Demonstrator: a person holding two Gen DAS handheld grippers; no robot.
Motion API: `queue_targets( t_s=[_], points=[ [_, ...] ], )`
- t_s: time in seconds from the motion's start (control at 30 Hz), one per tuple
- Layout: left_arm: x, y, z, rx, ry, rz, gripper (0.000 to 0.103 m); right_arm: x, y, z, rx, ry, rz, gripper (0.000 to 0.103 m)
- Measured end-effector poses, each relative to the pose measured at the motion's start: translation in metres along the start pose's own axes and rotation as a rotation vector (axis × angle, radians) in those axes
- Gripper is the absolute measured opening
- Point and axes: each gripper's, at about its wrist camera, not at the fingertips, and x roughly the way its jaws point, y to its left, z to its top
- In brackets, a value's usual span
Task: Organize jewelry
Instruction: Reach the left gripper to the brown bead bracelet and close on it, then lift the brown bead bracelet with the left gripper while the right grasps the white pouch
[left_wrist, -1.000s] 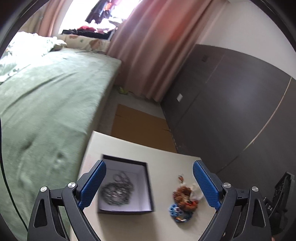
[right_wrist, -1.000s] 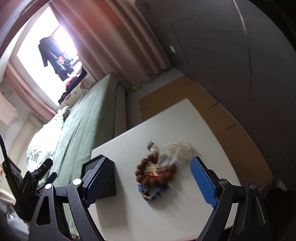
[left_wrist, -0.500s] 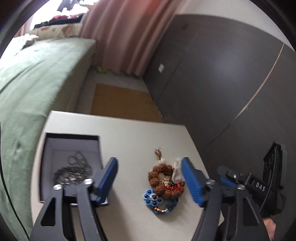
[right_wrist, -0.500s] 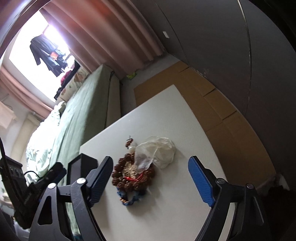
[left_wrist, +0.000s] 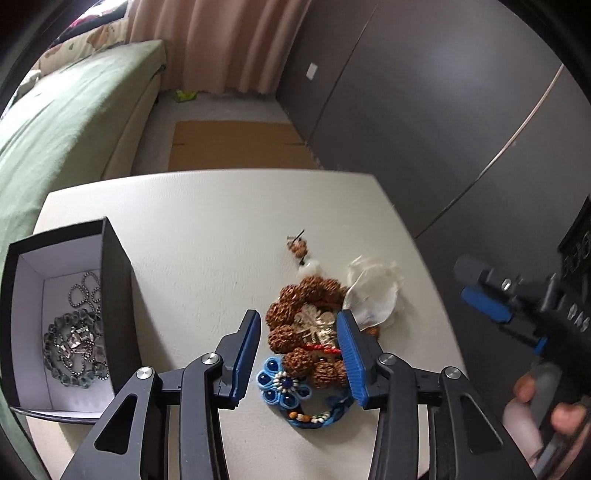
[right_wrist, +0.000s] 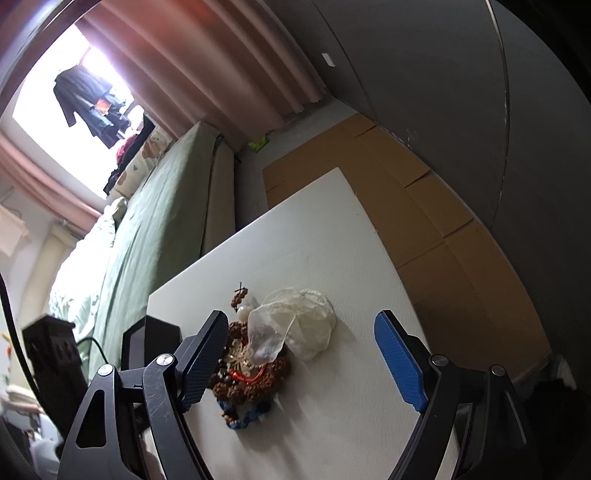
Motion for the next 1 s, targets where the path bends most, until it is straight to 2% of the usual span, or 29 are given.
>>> queue_targets(
  t_s=[0.13, 0.23, 0.27, 0.33, 0.37, 0.47, 0.63, 0.73, 0.8, 0.83, 0.87, 1.0],
  points=[
    [0.013, 0.003, -0.004, 0.006, 0.043, 0.059, 0.038, 0.006, 0.005, 0.002, -0.041, 0.012, -0.011, 0.083],
    [0.018, 0.008, -0.008, -0.013, 0.066, 0.033, 0.037, 0.009, 0.008, 0.002, -0.063, 0.020, -0.021, 0.083],
    [0.017, 0.009, -0.008, -0.019, 0.062, 0.014, 0.029, 0.011, 0.009, 0.001, -0.066, 0.022, -0.025, 0.083],
    [0.016, 0.010, -0.007, -0.025, 0.058, 0.003, 0.027, 0.016, 0.010, 0.000, -0.072, 0.028, -0.037, 0.080],
    [0.013, 0.012, -0.007, -0.034, 0.046, -0.005, 0.019, 0.020, 0.011, -0.001, -0.079, 0.034, -0.040, 0.076],
    [0.003, 0.016, -0.004, -0.057, 0.020, -0.044, 0.019, 0.032, 0.012, -0.002, -0.086, 0.056, -0.050, 0.068],
    [-0.017, 0.019, 0.001, -0.058, -0.037, -0.098, 0.019, 0.052, 0.014, -0.008, -0.096, 0.088, -0.075, 0.065],
    [-0.022, 0.021, 0.003, -0.068, -0.048, -0.118, 0.019, 0.063, 0.018, -0.011, -0.121, 0.104, -0.086, 0.060],
    [-0.027, 0.023, 0.004, -0.067, -0.061, -0.115, 0.019, 0.065, 0.022, -0.012, -0.145, 0.098, -0.099, 0.045],
    [-0.029, 0.024, 0.006, -0.070, -0.068, -0.119, 0.019, 0.069, 0.022, -0.012, -0.136, 0.131, -0.070, 0.019],
    [-0.032, 0.025, 0.006, -0.074, -0.074, -0.126, 0.019, 0.070, 0.019, -0.012, -0.115, 0.148, -0.051, 0.003],
    [-0.048, 0.029, -0.001, -0.071, -0.099, -0.158, 0.019, 0.063, 0.020, -0.015, -0.106, 0.121, -0.055, 0.003]
  ],
)
